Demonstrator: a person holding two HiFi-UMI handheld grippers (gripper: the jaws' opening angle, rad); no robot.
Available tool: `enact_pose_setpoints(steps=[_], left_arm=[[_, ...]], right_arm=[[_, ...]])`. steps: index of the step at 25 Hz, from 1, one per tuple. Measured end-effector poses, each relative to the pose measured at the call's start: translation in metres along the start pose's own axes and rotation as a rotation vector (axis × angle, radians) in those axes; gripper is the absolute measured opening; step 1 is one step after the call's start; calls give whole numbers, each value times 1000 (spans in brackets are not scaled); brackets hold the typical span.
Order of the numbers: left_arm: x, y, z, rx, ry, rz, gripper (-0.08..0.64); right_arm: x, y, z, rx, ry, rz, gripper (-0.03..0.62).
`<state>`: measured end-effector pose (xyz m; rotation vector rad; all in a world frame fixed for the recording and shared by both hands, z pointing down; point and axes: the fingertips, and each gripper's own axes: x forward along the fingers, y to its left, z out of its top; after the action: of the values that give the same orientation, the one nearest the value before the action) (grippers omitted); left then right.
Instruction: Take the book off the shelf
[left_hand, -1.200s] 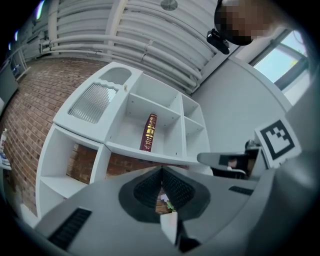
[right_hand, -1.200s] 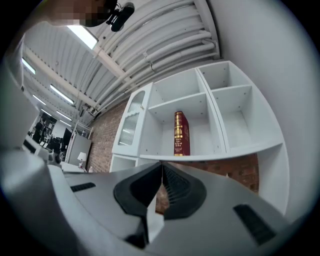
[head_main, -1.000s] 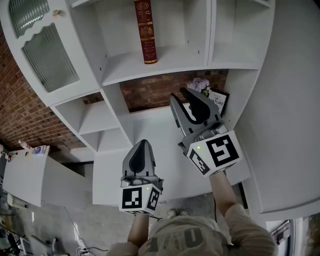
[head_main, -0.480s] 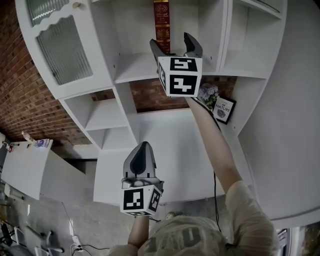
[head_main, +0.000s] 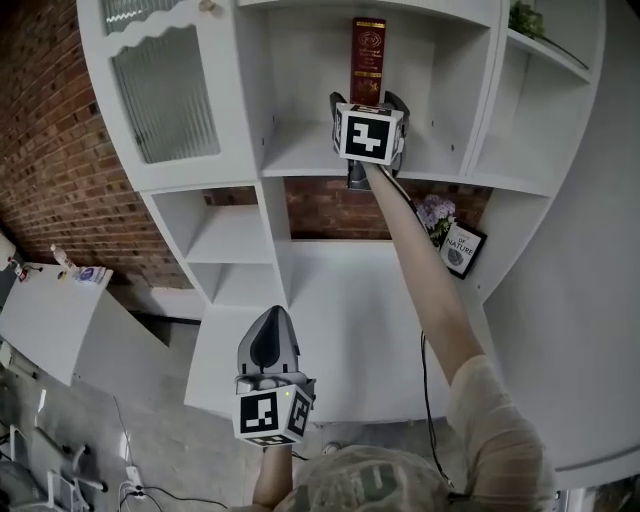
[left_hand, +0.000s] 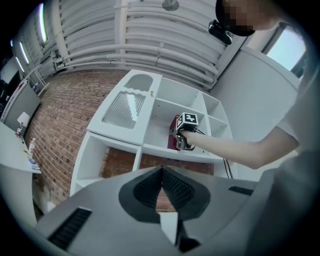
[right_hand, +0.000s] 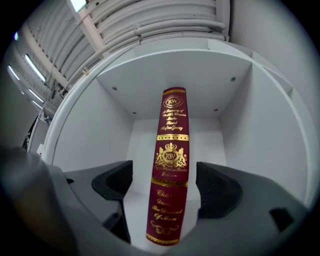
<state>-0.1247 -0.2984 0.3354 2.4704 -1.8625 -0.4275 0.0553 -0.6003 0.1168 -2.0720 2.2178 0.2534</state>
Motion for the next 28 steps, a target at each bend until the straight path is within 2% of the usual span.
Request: enact_pose_setpoints(steps=[7, 12, 16, 23, 24, 25, 26, 28], left_arm=[[-6, 29, -14, -28, 26, 74, 12], [-2, 34, -18, -32, 34, 78, 12], [4, 33, -20, -30, 34, 69, 12], [14, 28, -19, -53, 22, 44, 12], [15, 27, -19, -49, 25, 41, 12], [16, 27, -20, -46, 28, 38, 12], [17, 27, -21, -47, 31, 36, 12], [18, 26, -22, -50, 35, 33, 12]], right_arm=[[28, -15, -15, 52, 50, -53, 380], [35, -24, -19, 61, 66, -94, 379], [37, -14, -7, 40, 44, -81, 379], [54, -24, -40, 89, 201, -77, 373], [55, -24, -41, 89, 208, -79, 363], [55, -24, -40, 92, 206, -84, 327], [54, -23, -37, 96, 198, -91, 262], [49, -24, -33, 103, 187, -116, 253]])
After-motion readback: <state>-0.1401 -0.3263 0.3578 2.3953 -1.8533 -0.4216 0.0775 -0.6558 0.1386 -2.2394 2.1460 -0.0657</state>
